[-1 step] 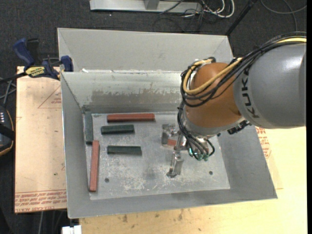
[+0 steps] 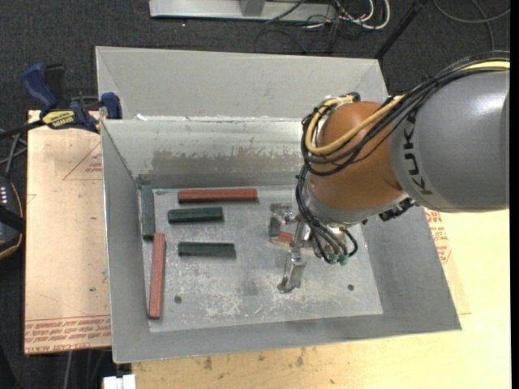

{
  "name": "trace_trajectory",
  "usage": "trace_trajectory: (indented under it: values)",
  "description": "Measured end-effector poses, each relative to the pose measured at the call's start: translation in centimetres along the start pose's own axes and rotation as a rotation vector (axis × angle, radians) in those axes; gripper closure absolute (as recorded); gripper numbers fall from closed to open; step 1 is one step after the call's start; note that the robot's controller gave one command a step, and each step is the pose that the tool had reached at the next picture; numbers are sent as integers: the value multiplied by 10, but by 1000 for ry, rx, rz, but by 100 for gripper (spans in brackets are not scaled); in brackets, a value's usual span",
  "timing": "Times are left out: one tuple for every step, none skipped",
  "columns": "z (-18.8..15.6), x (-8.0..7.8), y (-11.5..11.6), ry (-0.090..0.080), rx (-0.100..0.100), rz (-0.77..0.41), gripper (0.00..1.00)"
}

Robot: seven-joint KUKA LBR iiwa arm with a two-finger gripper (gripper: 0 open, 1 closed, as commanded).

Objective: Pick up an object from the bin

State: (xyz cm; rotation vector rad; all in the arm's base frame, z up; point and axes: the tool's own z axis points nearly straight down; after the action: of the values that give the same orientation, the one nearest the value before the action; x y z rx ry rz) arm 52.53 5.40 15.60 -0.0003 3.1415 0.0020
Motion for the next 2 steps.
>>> trace_trajectory:
  values:
    - [37,-19,46,-5,0,-118,0]
    - [38,-37,111,-3,-2,-129,0]
